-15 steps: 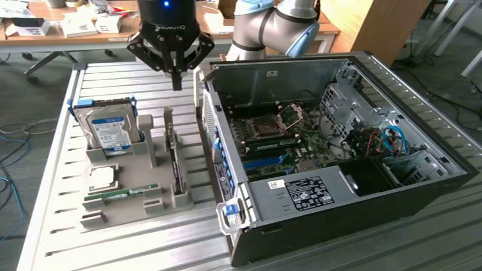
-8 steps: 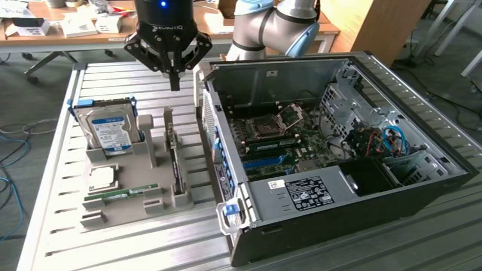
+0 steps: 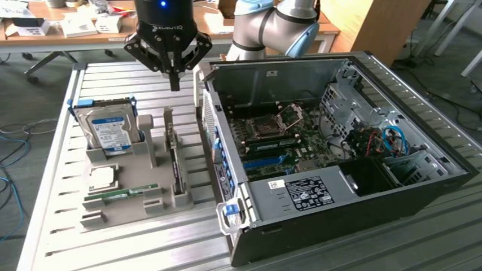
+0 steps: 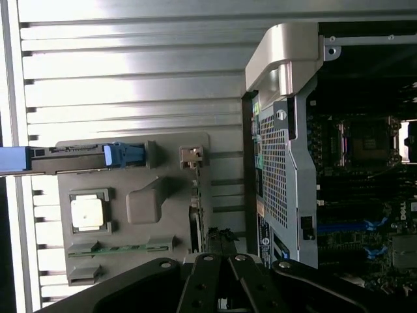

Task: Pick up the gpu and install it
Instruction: 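Reach for the gpu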

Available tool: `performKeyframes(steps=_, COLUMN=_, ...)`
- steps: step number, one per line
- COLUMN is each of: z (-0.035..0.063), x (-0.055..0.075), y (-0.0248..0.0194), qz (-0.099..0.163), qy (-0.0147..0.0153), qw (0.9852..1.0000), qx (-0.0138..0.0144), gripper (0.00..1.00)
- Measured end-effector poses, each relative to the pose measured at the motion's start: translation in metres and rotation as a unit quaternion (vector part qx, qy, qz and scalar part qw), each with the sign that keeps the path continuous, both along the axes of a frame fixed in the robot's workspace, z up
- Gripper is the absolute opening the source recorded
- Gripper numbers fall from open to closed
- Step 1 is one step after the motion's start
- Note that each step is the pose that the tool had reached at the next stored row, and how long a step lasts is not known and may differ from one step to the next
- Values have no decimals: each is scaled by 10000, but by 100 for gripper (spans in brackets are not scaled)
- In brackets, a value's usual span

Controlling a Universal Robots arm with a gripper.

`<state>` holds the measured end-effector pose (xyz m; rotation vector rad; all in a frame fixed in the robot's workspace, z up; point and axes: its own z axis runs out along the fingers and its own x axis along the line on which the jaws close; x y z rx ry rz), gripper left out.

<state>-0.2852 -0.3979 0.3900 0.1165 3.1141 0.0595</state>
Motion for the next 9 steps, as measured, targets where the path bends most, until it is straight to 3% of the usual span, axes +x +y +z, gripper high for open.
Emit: performKeyframes(steps=9, z=-1, x=8, y=10, qz=1, qy=37, qw=9999, qx=-101, gripper=11)
